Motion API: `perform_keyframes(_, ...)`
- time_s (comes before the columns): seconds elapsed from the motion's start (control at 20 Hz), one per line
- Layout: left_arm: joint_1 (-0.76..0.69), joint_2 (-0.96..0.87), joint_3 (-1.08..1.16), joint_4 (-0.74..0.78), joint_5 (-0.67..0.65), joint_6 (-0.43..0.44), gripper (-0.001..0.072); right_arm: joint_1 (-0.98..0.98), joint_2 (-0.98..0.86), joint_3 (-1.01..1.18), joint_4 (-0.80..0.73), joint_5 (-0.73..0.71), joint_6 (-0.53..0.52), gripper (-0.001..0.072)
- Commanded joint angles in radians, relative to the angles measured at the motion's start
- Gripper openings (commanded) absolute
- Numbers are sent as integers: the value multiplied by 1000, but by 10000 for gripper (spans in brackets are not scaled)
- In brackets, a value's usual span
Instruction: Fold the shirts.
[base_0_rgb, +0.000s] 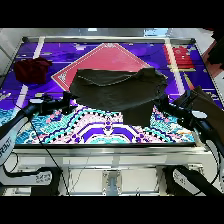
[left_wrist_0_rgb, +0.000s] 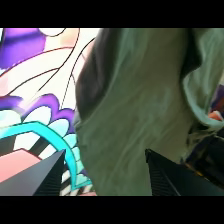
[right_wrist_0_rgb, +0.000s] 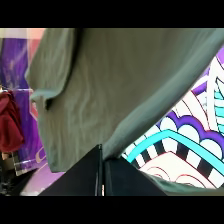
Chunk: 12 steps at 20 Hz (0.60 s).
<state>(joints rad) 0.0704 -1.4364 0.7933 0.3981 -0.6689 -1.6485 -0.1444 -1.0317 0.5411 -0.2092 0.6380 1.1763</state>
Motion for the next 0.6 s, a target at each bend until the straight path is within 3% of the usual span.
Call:
perform_keyframes(0.0, -60, -2, -9, 47, 147, -71, 586, 0, 32, 1, 1, -8, 2, 26)
perform_keyframes(0.1, -66, -11, -8, 43, 214, -113, 584, 0, 42, 1, 0, -8, 2, 26)
perform_keyframes(0.25, -66, -49, -7, -17, 241, -103, 583, 0, 47, 1, 0, -10, 2, 26)
perform_keyframes(0.45, -66, -94, -6, -217, 232, 47, 582, 0, 48, 1, 0, -12, 2, 26)
perform_keyframes(0.55, -66, -97, -5, -307, 242, 108, 524, 0, 48, 1, 0, -13, 1, 26)
